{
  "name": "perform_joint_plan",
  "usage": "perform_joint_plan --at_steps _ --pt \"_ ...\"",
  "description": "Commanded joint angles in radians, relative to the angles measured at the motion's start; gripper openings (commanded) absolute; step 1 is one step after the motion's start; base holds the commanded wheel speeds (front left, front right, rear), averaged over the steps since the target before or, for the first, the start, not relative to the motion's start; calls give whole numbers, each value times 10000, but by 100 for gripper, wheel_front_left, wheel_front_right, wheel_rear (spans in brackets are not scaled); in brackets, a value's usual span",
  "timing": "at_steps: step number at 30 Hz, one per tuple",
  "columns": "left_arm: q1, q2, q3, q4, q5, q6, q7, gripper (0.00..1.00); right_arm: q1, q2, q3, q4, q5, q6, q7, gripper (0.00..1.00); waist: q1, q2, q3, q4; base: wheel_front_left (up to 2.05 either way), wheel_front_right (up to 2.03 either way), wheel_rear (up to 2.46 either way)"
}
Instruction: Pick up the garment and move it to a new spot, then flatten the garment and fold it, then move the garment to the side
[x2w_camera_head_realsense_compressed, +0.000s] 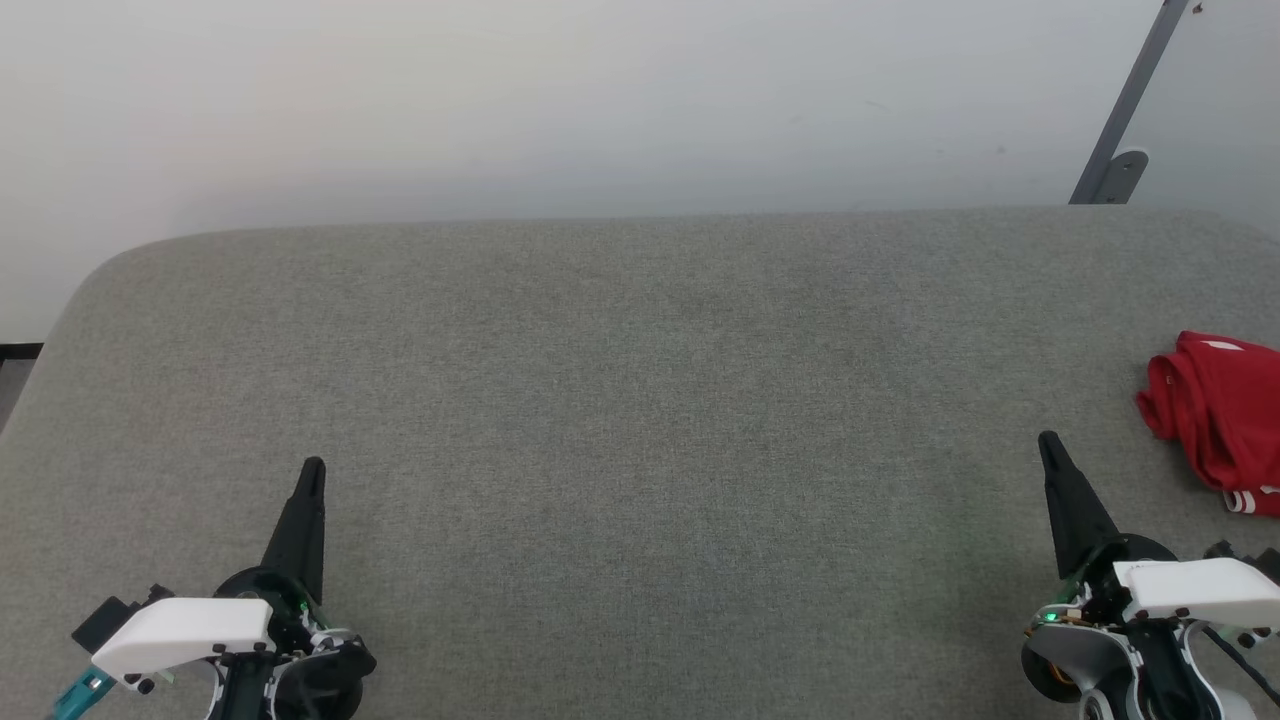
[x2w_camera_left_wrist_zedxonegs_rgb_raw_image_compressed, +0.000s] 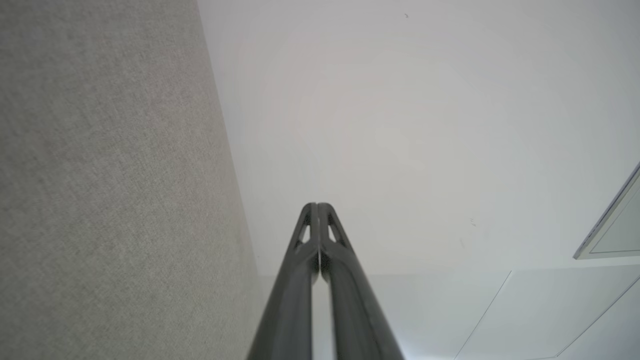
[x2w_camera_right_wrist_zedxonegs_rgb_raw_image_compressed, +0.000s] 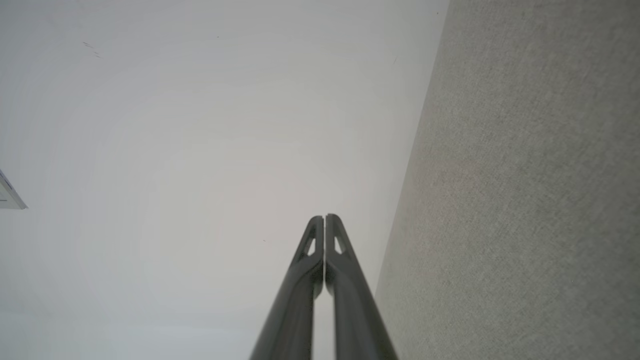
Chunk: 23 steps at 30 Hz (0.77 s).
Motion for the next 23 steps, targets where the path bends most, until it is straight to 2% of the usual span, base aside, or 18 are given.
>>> perform_joint_plan --at_steps 1,23 --pt "-128 -10 26 -7 50 19 55 0 -36 11 -2 20 31 4 8 0 0 -1 0 0 0 0 0" --pt "-130 -13 34 -7 53 19 44 0 -35 11 -2 18 34 4 5 0 0 -1 0 0 0 0 0"
